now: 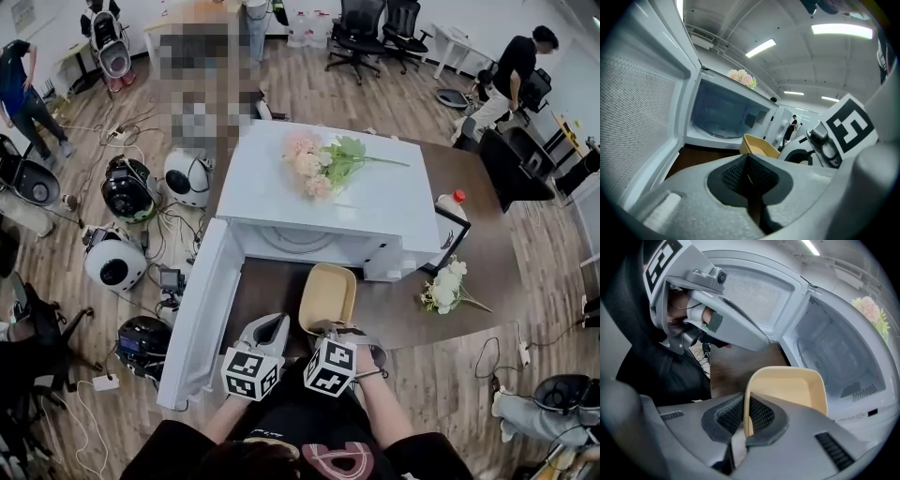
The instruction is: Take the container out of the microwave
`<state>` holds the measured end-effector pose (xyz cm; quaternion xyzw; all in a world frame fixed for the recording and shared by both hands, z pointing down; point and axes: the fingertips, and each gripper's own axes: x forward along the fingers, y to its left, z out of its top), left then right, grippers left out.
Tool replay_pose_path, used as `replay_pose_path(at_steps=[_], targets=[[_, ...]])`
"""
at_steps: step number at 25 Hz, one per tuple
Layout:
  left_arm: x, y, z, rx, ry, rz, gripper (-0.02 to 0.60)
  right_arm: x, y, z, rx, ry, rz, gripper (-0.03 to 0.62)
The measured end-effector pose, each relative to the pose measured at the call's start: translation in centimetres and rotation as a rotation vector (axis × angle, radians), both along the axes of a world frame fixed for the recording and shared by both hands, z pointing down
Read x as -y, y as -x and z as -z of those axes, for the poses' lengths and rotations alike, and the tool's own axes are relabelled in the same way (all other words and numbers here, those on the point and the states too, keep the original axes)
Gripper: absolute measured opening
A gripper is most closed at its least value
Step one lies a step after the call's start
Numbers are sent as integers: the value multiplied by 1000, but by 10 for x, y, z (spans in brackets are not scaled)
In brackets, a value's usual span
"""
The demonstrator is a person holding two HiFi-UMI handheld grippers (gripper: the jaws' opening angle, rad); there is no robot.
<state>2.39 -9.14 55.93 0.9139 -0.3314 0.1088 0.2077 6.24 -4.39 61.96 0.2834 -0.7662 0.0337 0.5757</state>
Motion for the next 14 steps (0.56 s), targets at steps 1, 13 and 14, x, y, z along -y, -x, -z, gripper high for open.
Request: replay_pose_path(at_steps=[1,13,14], targets=[[0,0,0,0,0,-1,9,0,0,0,-1,2,1,18],[8,-4,-2,2,1,-1,9,4,-3,-3,-3,16,7,18],[9,-4,-2,1,1,-1,9,4,-3,-4,-4,18,8,18]])
